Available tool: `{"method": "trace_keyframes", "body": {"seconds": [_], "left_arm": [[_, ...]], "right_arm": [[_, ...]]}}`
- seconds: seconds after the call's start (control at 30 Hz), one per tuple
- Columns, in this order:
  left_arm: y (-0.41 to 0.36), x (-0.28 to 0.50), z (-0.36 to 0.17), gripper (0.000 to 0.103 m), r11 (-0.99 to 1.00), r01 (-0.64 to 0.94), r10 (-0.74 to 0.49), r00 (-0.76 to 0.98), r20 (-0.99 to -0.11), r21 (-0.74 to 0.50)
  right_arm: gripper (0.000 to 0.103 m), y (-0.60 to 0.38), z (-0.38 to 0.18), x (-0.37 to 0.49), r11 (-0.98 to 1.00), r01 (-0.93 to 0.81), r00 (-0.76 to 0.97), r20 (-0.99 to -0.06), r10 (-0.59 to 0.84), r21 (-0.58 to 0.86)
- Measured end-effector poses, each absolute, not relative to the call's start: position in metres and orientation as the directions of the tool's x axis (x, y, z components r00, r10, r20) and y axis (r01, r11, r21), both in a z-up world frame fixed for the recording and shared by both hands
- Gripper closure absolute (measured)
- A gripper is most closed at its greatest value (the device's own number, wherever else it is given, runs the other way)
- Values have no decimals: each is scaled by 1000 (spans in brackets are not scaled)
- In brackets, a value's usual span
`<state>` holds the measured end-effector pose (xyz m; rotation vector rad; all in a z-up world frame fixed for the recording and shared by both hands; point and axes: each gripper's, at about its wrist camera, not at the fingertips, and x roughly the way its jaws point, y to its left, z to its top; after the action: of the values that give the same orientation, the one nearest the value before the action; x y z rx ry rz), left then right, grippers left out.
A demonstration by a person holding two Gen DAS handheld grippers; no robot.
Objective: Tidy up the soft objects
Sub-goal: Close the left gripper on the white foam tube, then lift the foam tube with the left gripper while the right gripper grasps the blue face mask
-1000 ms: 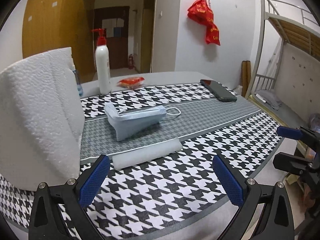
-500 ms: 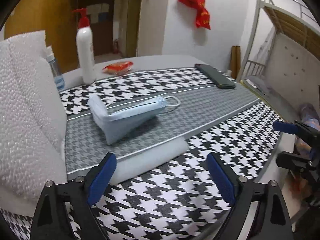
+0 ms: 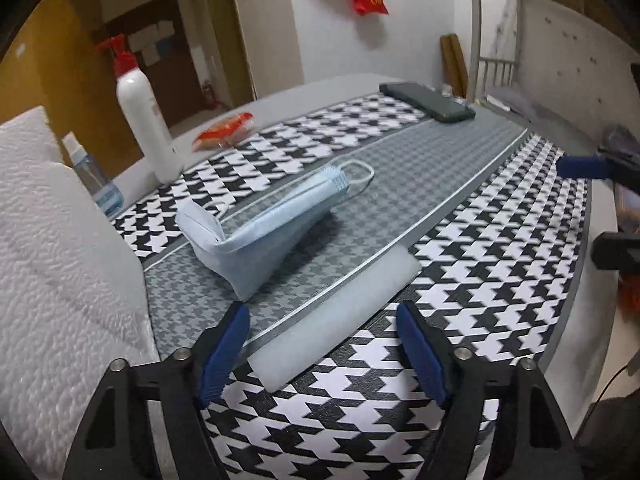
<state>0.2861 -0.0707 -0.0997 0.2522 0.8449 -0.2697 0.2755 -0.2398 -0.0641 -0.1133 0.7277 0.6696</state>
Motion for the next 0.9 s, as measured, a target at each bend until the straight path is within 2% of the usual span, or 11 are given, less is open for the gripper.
{"method": "trace_keyframes", "body": {"seconds": [0.13, 0.23, 0.27, 0.3, 0.43, 0.47, 0.63, 0.9], "left_arm": [[-69, 291, -101, 33, 925, 374, -182, 603, -777, 74], [-63, 296, -102, 38, 925, 380, -234, 562, -793, -4], [-63, 295, -102, 42, 925, 380, -229, 561, -796, 2], [-66, 293, -101, 55, 920, 391, -231, 559, -797, 8], [-77, 280, -98, 80, 912, 403, -189, 569, -801, 71], [-77, 278, -97, 91, 919, 385, -167, 575, -801, 85], [-72, 258, -87, 91, 955, 289, -136, 630, -765, 68], [-64, 220, -75, 91, 975, 224, -165, 701, -693, -6]], "right_arm": [[1, -241, -65, 275, 792, -593, 552, -644, 530, 145], [1, -241, -68, 274, 795, -587, 550, -647, 529, 151], [1, -241, -69, 273, 797, -584, 549, -650, 525, 151], [1, -242, -70, 273, 799, -581, 548, -653, 523, 152], [1, -246, -68, 268, 805, -572, 557, -646, 521, 156], [1, -246, -67, 267, 806, -571, 561, -644, 521, 156], [1, -250, -62, 259, 808, -570, 578, -627, 523, 149], [1, -252, -53, 250, 798, -582, 583, -605, 542, 154]]}}
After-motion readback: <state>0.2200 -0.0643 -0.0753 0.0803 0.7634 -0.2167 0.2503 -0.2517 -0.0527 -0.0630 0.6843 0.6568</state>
